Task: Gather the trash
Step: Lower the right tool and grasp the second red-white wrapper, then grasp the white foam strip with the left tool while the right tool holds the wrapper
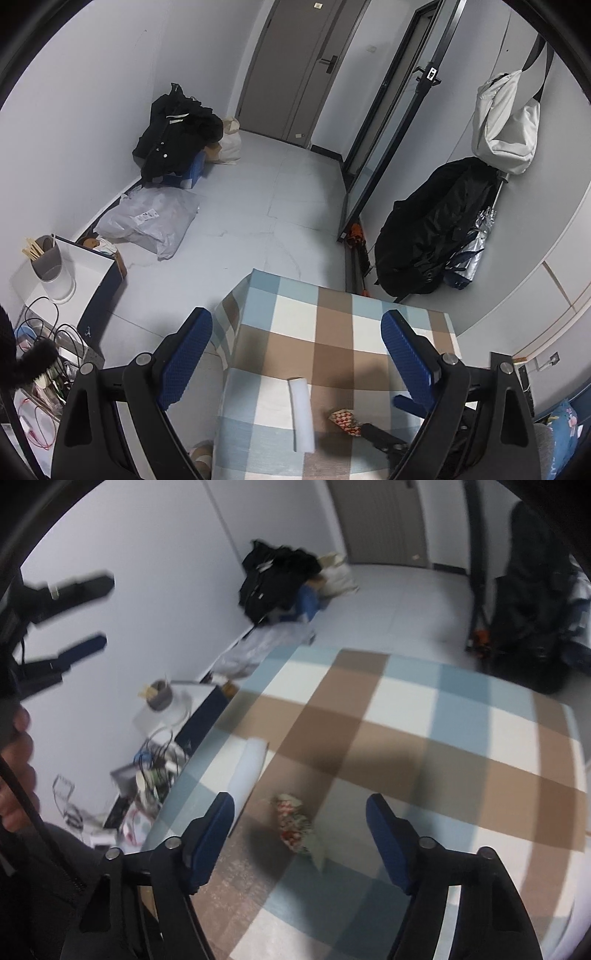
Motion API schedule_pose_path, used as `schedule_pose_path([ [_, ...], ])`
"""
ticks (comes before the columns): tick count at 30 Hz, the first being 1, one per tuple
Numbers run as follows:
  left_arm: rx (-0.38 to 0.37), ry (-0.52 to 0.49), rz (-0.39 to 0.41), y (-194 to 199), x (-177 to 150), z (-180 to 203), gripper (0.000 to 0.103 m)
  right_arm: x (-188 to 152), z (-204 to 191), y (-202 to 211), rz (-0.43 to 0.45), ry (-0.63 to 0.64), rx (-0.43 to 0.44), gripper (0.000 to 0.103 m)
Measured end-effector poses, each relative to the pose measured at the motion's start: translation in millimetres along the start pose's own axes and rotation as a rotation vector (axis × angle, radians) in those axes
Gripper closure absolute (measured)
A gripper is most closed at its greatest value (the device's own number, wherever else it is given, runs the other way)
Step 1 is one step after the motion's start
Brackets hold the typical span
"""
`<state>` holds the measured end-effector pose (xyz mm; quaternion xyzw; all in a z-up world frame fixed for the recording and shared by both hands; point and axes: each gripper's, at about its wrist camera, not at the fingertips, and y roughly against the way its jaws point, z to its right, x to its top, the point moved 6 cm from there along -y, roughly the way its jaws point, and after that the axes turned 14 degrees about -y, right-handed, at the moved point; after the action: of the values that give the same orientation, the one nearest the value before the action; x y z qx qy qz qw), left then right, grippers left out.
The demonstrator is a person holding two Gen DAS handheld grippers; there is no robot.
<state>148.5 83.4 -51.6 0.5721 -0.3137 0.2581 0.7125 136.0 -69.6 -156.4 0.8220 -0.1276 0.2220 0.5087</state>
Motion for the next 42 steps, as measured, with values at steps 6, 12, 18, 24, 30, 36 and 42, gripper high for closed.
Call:
schedule_pose_path([
  [6, -0.043, 0.034, -0.047, -6.8, -7.1, -10.5, 0.012, -3.7, -9.4, -32.4, -0.054, 0.043, -0.017, 0.046],
  [12, -0.036, 0.041, -0.071, -10.8, -9.9, -17.8, 0.012, -8.3, -8.7, -47.5, -0.096, 0.045, -0.031, 0.063],
  [18, -0.046, 0.059, -0.101, -17.4, -13.0, -20.9, 0.012, -12.6, -10.7, -48.8, -0.103, 0.057, -0.032, 0.089],
  [24, -0.076, 0.063, -0.162, -32.4, -20.6, -14.1, 0.012, -16.5, -7.1, -37.5, -0.083, 0.05, -0.027, 0.092],
  [30, -0.099, 0.049, -0.242, -54.1, -30.0, -2.8, 0.012, -18.0, 8.4, -7.2, -0.053, -0.001, -0.005, 0.093],
  [36, -0.069, -0.023, -0.338, -78.6, -47.3, 15.6, 0.012, -21.5, 17.4, 23.3, 0.001, -0.052, 0.014, 0.093],
  [42, -0.037, -0.088, -0.442, -98.8, -73.6, 26.4, 0.022, -21.9, 25.8, 45.9, 0.033, -0.088, 0.034, 0.093],
])
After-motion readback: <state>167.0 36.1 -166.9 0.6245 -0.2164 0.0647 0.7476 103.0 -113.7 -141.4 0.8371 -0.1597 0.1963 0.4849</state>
